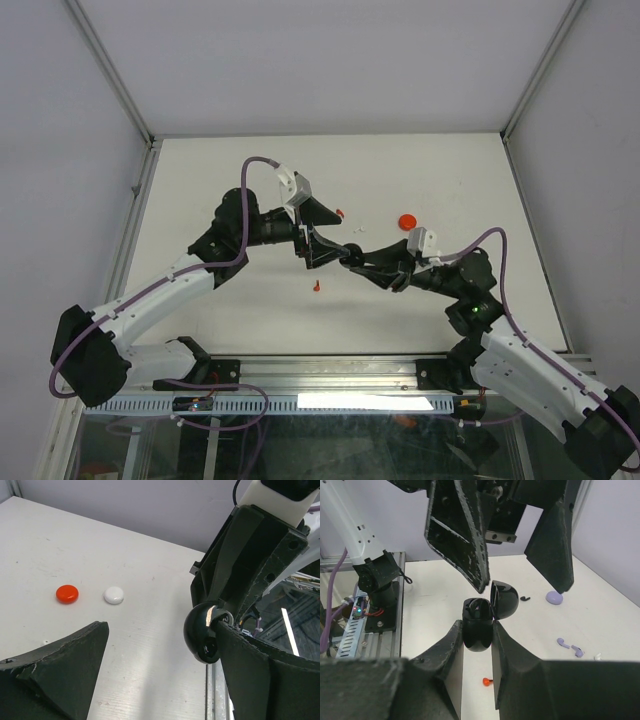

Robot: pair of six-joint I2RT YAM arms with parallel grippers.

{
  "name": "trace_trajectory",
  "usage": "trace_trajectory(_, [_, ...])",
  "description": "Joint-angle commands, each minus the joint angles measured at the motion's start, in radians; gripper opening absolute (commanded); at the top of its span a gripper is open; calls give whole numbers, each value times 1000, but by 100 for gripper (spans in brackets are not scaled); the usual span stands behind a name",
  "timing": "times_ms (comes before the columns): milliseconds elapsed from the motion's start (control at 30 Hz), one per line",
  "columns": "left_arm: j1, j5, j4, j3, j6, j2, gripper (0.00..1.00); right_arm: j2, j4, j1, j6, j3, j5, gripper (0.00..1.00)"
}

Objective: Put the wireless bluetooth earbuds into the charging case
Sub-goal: Open the charging case.

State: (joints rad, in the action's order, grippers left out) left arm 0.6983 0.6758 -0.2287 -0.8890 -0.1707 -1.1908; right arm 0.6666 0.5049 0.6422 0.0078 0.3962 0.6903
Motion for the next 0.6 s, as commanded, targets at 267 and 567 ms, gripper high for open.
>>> trace_trajectory(267, [-19, -222, 125, -9, 27, 135, 98, -16, 0, 5, -39, -27, -308, 0])
trace_trajectory(567, [-81, -676, 387, -51, 52, 91, 99, -38, -9, 5, -62, -56, -417, 0])
